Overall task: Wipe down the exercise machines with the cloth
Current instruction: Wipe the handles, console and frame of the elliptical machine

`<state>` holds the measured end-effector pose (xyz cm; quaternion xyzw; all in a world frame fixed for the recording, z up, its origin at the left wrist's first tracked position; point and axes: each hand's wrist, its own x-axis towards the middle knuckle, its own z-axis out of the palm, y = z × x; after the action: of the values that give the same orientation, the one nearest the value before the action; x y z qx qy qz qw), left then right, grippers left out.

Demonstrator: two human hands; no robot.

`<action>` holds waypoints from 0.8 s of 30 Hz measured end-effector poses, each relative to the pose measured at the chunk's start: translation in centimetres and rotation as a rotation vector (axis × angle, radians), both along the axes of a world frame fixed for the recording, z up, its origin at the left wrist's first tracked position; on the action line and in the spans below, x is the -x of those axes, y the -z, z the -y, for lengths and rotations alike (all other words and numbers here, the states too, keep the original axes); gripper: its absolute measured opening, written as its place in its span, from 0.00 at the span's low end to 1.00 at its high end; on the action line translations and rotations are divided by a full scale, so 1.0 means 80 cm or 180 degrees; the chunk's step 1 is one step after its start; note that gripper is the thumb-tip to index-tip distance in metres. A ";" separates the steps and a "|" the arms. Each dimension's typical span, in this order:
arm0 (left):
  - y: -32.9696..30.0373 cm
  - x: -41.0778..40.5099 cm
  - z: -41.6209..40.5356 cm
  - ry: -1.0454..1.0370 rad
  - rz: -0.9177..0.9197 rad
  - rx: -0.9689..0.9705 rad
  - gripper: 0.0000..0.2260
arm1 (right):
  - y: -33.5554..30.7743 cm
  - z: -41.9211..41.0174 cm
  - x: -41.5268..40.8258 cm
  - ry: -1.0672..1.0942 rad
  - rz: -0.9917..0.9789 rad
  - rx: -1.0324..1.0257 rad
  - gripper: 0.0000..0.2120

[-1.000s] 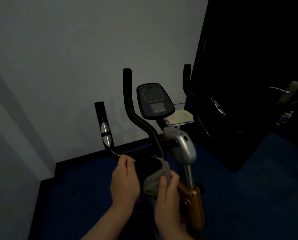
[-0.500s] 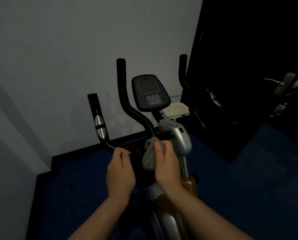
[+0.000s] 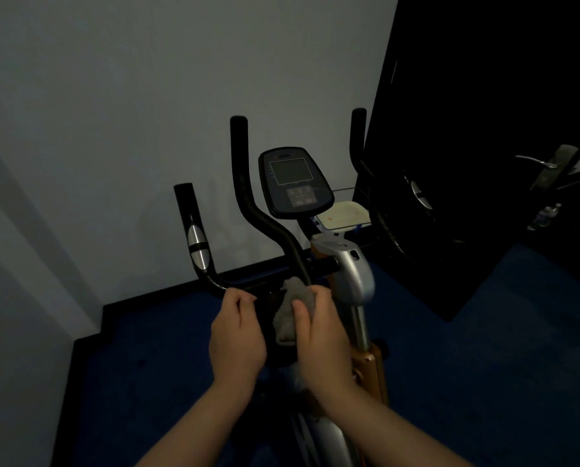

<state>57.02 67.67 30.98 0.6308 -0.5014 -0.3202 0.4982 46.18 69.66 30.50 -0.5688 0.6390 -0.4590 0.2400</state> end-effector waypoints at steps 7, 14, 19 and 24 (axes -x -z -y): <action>0.003 0.001 0.002 -0.0038 0.0052 0.0116 0.12 | -0.061 0.046 0.012 -0.0847 -0.2221 -0.0787 0.12; 0.002 0.000 -0.001 -0.0096 -0.0042 0.0064 0.13 | -0.057 0.044 0.017 -0.0929 -0.2998 -0.0509 0.14; 0.004 0.000 0.001 -0.0158 0.0151 0.0075 0.13 | -0.070 0.075 -0.004 -0.1374 -0.3814 -0.0735 0.22; 0.002 -0.002 -0.001 -0.0141 0.0254 0.0040 0.14 | -0.049 0.047 0.022 -0.0880 -0.2741 -0.0573 0.16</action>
<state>57.15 67.75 30.82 0.6509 -0.5087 -0.2805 0.4887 44.42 65.89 34.41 -0.7644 0.6360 -0.0872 0.0601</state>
